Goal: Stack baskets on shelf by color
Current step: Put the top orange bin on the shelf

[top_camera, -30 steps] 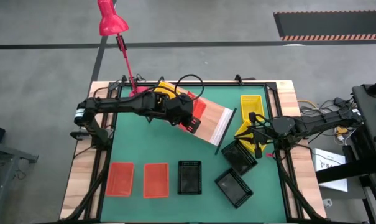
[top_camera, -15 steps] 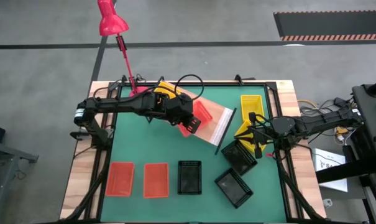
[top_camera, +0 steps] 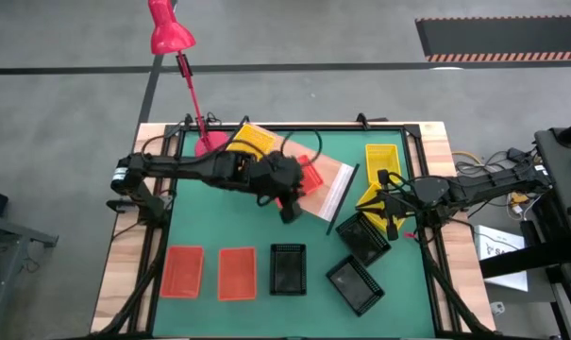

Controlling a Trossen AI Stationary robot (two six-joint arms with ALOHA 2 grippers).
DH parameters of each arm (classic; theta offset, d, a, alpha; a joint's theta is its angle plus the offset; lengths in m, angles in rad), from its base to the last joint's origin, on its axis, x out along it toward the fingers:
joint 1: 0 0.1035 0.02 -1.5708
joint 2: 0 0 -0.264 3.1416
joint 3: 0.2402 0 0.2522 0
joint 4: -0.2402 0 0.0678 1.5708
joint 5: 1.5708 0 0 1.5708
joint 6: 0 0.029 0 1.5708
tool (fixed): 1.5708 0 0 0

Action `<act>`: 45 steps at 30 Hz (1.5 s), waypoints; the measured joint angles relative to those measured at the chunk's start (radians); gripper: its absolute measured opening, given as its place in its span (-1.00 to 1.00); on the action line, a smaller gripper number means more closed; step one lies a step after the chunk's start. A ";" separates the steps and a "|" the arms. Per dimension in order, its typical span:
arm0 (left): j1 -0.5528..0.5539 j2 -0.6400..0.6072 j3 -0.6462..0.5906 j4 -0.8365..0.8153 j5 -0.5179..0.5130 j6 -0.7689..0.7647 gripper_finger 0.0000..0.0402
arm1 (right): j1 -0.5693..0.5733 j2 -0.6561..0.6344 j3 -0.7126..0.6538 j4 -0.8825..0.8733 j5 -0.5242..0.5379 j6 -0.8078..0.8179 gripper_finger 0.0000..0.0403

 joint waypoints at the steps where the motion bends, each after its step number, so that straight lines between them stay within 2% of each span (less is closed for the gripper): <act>1: -0.014 0.000 0.000 -0.002 -0.007 0.037 -0.57 | 0.000 0.002 0.000 0.011 0.000 0.005 -0.96; 8: -0.126 -0.002 -0.003 -0.006 -0.121 0.255 -0.57 | 0.000 0.076 0.000 0.130 -0.004 0.025 -0.96; 15: -0.187 -0.002 -0.011 -0.002 -0.145 0.319 -0.57 | 0.000 0.204 0.009 0.268 -0.004 0.025 -0.96; 25: -0.217 -0.067 -0.201 0.153 -0.143 0.360 -0.57 | 0.000 0.377 0.106 0.262 0.000 0.039 -0.96; 31: -0.220 -0.194 -0.385 0.362 -0.141 0.431 -0.57 | -0.002 0.450 0.162 0.258 0.013 0.041 -0.96; 38: -0.217 -0.384 -0.695 0.716 -0.141 0.583 -0.57 | -0.002 0.504 0.248 0.158 0.117 0.082 -0.96; 42: -0.216 -0.475 -0.826 0.924 -0.142 0.705 -0.57 | -0.002 0.542 0.312 0.093 0.174 0.096 -0.96; 45: -0.216 -0.536 -0.898 1.018 -0.144 0.774 -0.57 | -0.009 0.574 0.352 0.056 0.191 0.096 -0.96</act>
